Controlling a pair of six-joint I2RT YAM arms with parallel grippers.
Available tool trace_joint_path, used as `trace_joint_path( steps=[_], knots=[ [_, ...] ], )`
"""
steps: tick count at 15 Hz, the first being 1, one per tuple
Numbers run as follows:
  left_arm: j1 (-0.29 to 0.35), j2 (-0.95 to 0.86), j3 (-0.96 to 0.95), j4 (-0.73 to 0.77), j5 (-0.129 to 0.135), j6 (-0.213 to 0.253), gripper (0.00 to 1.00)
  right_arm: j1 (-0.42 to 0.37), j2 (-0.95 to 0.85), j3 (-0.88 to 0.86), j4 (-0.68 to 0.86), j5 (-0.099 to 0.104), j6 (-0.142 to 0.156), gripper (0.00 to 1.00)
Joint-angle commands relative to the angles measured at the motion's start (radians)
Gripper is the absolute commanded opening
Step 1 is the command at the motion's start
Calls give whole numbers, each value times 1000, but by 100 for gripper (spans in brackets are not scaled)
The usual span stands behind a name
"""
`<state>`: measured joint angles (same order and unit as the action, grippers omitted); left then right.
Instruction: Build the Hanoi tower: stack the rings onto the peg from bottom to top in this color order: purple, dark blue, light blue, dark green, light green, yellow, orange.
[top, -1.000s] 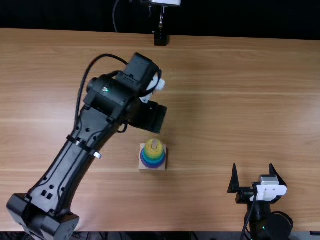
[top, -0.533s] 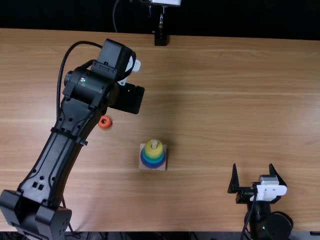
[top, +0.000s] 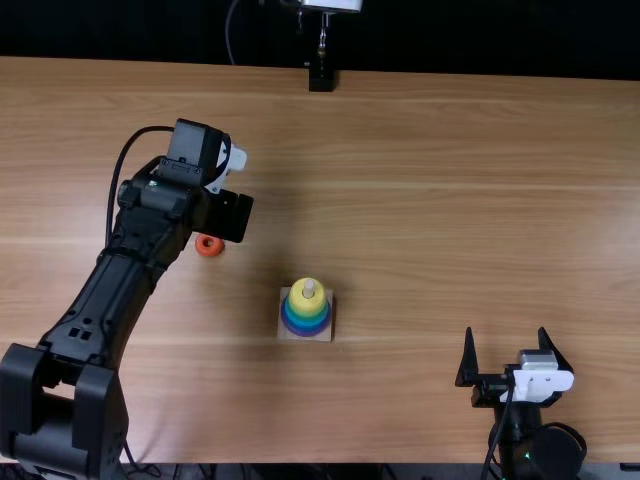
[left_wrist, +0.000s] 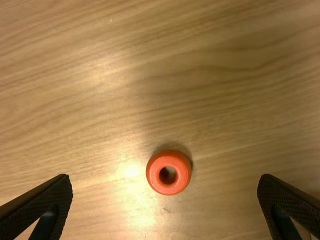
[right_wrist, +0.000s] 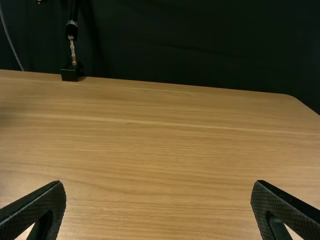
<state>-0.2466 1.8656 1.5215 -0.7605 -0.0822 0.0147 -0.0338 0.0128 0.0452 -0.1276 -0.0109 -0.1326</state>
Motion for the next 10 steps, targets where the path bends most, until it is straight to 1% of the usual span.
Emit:
trace_joint_path(
  steps=[1,4,10],
  knots=[
    [10,-29,-34,6,-2,18,100,-9,-13,-30,-6,2,-4,100],
    [23,37,-50,4,-2,18,100,-9,-13,-30,-6,2,-2,100],
    [27,122,-50,-13,-2,18,100,-9,-13,-30,-6,2,-4,100]
  ],
)
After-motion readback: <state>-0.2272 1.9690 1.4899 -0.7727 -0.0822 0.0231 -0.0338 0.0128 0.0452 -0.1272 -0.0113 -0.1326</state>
